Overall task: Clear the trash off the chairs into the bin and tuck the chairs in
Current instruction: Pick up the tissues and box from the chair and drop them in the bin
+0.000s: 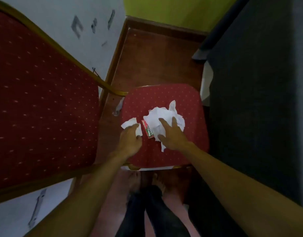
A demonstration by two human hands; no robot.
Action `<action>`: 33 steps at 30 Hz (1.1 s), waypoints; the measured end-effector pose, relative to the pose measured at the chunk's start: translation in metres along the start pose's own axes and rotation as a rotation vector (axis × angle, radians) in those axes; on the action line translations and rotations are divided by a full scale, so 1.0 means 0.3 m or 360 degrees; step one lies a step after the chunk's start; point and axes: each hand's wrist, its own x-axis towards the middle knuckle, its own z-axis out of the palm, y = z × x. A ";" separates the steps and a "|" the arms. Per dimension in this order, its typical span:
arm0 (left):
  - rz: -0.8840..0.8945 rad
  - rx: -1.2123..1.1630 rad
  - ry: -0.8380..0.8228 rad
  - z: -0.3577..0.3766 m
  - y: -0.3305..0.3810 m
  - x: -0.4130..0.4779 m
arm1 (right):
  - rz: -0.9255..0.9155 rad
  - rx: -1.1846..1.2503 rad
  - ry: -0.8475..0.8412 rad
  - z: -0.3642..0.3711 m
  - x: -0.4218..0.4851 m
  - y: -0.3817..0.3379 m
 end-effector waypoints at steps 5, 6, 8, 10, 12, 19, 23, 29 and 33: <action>-0.0358 -0.0084 0.0193 0.125 -0.054 0.171 | 0.0020 -0.0023 0.0249 0.089 0.134 0.061; -0.0420 -0.0092 0.0176 0.154 -0.081 0.181 | 0.0033 -0.0003 0.0315 0.110 0.145 0.069; -0.0397 -0.0086 0.0212 0.202 -0.142 0.184 | 0.0011 0.0111 0.0464 0.135 0.159 0.093; -0.0341 -0.0092 0.0271 0.239 -0.190 0.190 | -0.0017 0.0266 0.0602 0.152 0.164 0.123; -0.0321 -0.0116 0.0329 0.246 -0.200 0.197 | -0.0006 0.0419 0.0714 0.152 0.165 0.146; -0.0221 -0.0615 0.0435 0.205 -0.050 0.240 | 0.0192 0.0844 0.0812 0.083 0.165 0.130; -0.0172 -0.0437 0.0400 0.259 -0.031 0.303 | 0.0179 0.0818 0.0770 0.080 0.179 0.081; -0.0695 -0.0762 0.0341 0.300 -0.031 0.264 | 0.0128 0.0814 0.0625 0.149 0.140 0.010; -0.0907 -0.1105 0.0139 0.294 -0.057 0.226 | 0.0254 0.0980 0.0485 0.172 0.090 0.002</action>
